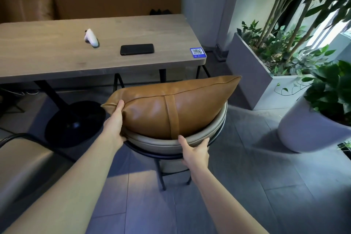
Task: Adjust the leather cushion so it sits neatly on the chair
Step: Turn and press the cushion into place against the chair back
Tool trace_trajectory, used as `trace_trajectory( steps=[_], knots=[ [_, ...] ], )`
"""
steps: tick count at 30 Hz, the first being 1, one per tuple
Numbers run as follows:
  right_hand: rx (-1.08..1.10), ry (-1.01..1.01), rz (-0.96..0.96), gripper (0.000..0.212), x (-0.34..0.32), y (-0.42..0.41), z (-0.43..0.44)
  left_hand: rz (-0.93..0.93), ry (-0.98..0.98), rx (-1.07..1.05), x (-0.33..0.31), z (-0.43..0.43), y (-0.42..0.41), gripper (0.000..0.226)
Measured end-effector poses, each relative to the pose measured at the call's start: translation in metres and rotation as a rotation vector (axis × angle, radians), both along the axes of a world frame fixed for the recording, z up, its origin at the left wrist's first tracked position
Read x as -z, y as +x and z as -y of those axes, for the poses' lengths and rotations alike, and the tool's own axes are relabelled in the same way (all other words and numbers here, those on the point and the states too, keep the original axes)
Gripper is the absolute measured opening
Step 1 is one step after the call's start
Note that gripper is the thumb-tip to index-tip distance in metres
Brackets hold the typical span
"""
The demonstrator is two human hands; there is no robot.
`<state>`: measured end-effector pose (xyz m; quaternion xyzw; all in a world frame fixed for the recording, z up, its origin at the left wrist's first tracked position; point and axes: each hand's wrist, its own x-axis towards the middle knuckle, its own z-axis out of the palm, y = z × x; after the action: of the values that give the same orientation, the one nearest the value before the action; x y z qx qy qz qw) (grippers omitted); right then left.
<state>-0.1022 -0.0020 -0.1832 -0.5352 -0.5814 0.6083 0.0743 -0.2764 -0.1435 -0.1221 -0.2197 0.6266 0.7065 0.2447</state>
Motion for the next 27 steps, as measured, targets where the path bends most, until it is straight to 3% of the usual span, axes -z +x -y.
trace_trajectory(
  steps=[2,5,8,11,14,16,18,21,27],
  knots=[
    [-0.033,0.015,0.014,0.132,0.002,-0.001,-0.002,-0.024,-0.090,-0.028,-0.008,-0.002,0.003,0.115],
    [-0.099,-0.055,0.012,0.145,0.008,0.003,-0.013,-0.295,-0.516,-0.155,-0.023,-0.009,0.017,0.095],
    [-0.139,-0.124,0.000,0.126,0.004,0.013,-0.028,-0.657,-0.892,-0.158,-0.038,-0.016,0.030,0.086],
    [-0.111,-0.162,-0.005,0.091,-0.006,0.026,-0.048,-0.998,-1.100,0.100,-0.046,-0.035,0.051,0.083],
    [-0.105,-0.115,-0.008,0.098,-0.013,0.030,-0.074,-1.249,-1.189,0.536,-0.042,-0.073,0.084,0.094],
    [-0.113,-0.064,0.008,0.104,-0.018,0.026,-0.089,-1.229,-1.227,0.833,-0.032,-0.097,0.101,0.107],
    [-0.159,-0.047,0.040,0.109,-0.023,0.019,-0.101,-1.128,-1.325,0.987,-0.019,-0.114,0.110,0.126],
    [-0.220,-0.097,0.075,0.107,-0.032,0.009,-0.110,-1.057,-1.470,1.011,-0.006,-0.122,0.116,0.146],
    [-0.107,-0.094,0.045,0.111,-0.025,0.003,-0.111,-1.047,-1.641,0.982,0.000,-0.130,0.119,0.151]
  ],
)
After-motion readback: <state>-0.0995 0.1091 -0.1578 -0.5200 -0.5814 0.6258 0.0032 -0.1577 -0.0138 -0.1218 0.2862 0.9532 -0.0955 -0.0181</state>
